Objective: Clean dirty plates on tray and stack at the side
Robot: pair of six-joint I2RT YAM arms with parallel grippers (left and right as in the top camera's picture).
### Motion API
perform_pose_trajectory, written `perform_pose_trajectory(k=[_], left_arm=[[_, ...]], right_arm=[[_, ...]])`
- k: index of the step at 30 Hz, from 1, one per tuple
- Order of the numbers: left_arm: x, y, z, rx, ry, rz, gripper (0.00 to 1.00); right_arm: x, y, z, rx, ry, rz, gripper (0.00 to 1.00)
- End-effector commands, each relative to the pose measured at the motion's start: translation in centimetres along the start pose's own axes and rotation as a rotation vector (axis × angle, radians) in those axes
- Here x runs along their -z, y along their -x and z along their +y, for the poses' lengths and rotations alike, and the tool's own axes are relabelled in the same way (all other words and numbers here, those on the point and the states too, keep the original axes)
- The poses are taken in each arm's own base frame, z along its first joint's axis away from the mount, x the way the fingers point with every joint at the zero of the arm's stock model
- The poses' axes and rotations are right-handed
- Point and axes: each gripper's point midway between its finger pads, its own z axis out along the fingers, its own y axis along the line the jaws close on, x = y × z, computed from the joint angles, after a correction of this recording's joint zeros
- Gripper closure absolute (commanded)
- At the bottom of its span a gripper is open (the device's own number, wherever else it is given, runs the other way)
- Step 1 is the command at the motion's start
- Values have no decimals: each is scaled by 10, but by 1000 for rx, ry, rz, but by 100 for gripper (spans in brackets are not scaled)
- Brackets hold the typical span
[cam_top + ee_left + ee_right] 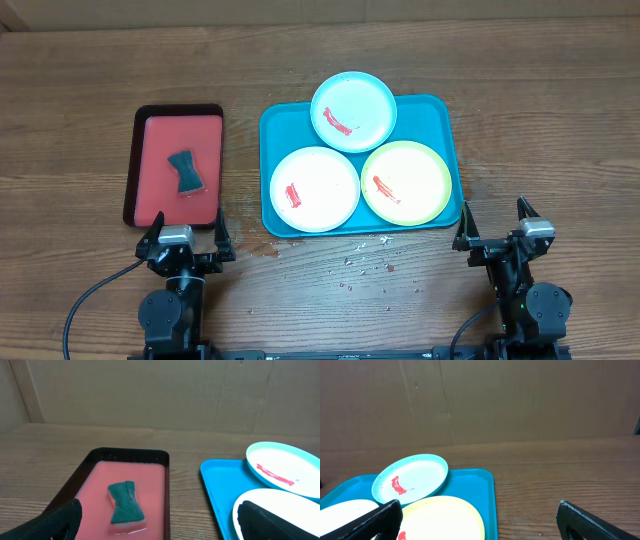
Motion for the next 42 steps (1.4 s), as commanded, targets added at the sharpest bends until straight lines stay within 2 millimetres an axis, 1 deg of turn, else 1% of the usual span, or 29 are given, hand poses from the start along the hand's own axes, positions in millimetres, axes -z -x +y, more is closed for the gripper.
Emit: perform_pose_trajectory(k=[1,15,17,20,22,26,28,29,32,36,39,42], left_arm=[[0,0,-2,-16,-8,-3,0],[0,1,0,-28,2,-9,0],[1,5,-9,10,-51,-24,0],[5,5,-41,117,-238,-7,0],[12,6,-63,210,-369,19,0],[19,15,-77,339,-468,23,0],[23,30,-83,414,-518,-11,0],[27,39,-87,424,-551,-38,0],[45,77,-99,360,-664,-195,0],[68,121,-102,244,-704,-411,0],[76,142,-102,208,-693,-445,0],[78,158,-105,172,-681,-381,0]], right_arm=[[0,-2,0,-3,1,-3,0],[0,-2,0,-3,1,-3,0],[0,-2,0,-3,1,-3,0],[0,-2,0,-3,1,-3,0],[0,-2,0,-3,1,-3,0],[0,-2,0,-3,0,-3,0],[0,-2,0,-3,1,-3,0],[0,-2,0,-3,1,-3,0],[0,-2,0,-3,1,-3,0],[0,-2,0,-3,1,-3,0],[0,-2,0,-3,1,-3,0],[0,-2,0,-3,1,-3,0]])
